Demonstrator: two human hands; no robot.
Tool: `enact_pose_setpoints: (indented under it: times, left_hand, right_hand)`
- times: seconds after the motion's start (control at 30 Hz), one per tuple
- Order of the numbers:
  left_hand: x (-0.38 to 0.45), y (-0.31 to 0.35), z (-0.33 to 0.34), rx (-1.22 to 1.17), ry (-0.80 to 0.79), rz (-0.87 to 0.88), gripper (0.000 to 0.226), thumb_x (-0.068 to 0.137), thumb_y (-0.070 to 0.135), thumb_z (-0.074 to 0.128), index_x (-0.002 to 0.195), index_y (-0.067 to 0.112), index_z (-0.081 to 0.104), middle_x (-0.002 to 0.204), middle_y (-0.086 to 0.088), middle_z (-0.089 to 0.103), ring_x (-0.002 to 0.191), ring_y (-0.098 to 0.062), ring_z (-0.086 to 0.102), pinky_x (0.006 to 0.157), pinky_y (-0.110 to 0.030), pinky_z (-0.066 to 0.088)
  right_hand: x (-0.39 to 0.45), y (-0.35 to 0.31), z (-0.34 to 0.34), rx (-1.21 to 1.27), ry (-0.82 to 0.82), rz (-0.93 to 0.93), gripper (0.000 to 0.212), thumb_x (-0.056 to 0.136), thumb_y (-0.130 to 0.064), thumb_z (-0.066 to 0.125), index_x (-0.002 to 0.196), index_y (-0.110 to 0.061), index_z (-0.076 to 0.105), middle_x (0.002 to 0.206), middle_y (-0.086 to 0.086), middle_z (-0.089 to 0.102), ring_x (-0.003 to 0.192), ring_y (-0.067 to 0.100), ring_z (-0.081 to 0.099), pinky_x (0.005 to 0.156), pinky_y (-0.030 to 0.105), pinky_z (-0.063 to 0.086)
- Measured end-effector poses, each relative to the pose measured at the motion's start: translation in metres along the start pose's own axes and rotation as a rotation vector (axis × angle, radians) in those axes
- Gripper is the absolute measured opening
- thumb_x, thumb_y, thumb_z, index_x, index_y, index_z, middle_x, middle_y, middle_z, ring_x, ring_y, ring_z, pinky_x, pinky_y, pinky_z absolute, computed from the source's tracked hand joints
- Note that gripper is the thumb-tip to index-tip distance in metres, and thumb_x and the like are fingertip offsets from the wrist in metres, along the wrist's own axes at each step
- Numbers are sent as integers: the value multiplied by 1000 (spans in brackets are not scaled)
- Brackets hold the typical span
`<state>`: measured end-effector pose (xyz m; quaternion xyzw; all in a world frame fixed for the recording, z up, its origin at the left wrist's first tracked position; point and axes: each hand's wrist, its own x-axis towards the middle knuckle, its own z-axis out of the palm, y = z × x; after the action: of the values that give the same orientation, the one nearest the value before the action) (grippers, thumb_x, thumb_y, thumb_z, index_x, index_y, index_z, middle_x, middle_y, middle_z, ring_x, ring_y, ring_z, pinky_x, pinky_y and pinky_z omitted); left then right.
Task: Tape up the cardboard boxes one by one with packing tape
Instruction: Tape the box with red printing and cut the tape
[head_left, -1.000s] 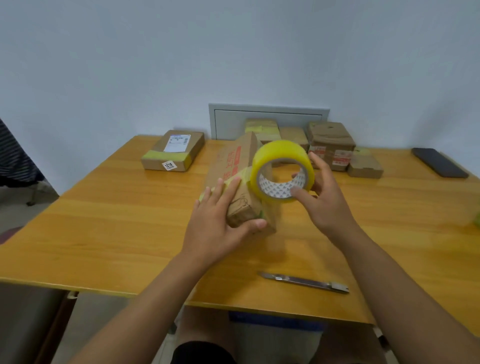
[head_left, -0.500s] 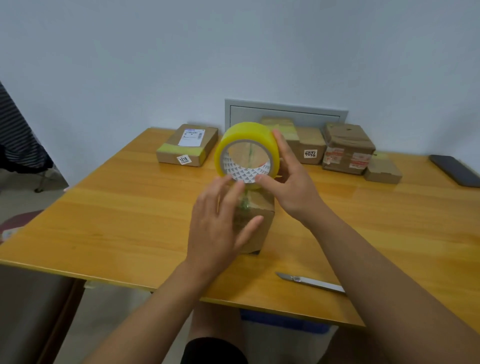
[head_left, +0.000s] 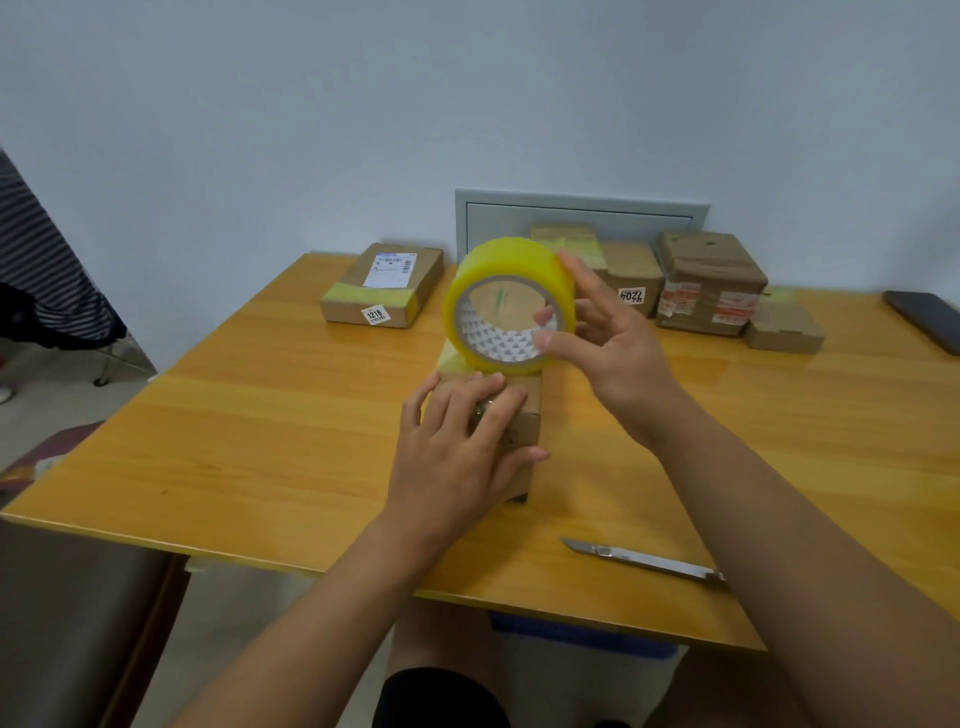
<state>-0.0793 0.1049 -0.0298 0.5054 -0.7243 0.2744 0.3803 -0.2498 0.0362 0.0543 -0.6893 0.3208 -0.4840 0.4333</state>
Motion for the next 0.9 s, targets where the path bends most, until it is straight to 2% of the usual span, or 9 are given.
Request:
enact_pose_setpoints:
  times: [0.07,0.13,0.2,0.3,0.5,0.63,0.73,0.8,0.9]
  left_hand:
    - [1,0,-1,-4,-7,-2,52,92,61,55,126,21,53,123,-6,61,116,-23,52,110,-49,36]
    - [2,1,-1,-4,-15,-8,52,92,62,54,126,22,53,123,-6,61,116,-23,52,111,-47,34]
    - [2,1,0,-9,-19,-10,52,92,62,54,126,22,53,123,-6,61,117,-23,51,111,-47,33]
    - [3,1,0,-19,-24,-8,52,91,60,57,126,22,52,124,-6,59,118,-23,50,112,-47,32]
    - [4,3,-4,-46,-44,-29,53,89,61,58,126,24,51,125,-3,55,118,-22,49,110,-45,31]
    - [11,4,-12,-18,-99,-43,61,86,66,56,128,22,52,119,-2,54,111,-23,48,96,-43,36]
    - [20,3,-18,-54,-135,-57,61,79,68,59,119,22,61,116,0,54,109,-23,46,91,-41,35]
    - [26,0,-20,-87,-182,-57,59,75,68,62,112,22,62,128,-3,54,123,-27,42,99,-44,33]
    - [38,1,-25,-57,-381,-34,59,75,69,61,110,22,58,154,-8,40,147,-34,24,118,-53,23]
  right_hand:
    - [-6,0,-22,-34,35,-8,68,86,-10,72,136,-48,46,107,3,65,99,16,62,86,30,53]
    - [-14,0,-46,-78,56,-7,65,86,-13,71,131,-54,50,111,3,64,105,25,60,92,42,54]
    - [-24,3,-66,-154,48,17,63,86,-15,72,127,-59,52,113,-4,66,107,21,59,98,48,50]
    - [-37,12,-76,-221,19,68,63,85,-16,72,124,-61,52,106,-13,66,99,8,57,98,43,49]
    - [-49,29,-72,-201,5,123,63,87,-19,70,129,-59,46,116,-7,65,110,13,58,98,39,49]
    - [-52,35,-70,-175,1,139,63,85,-24,69,127,-64,45,122,-6,64,116,14,58,100,46,50]
    - [-55,40,-67,-165,14,155,62,81,-33,67,129,-64,42,125,-8,62,118,11,57,100,45,50]
    - [-57,45,-65,-156,25,160,63,84,-31,67,131,-64,39,127,-12,61,119,9,57,101,46,49]
    - [-61,52,-61,-130,50,159,66,89,-22,66,131,-64,38,127,-20,60,120,6,56,104,45,47]
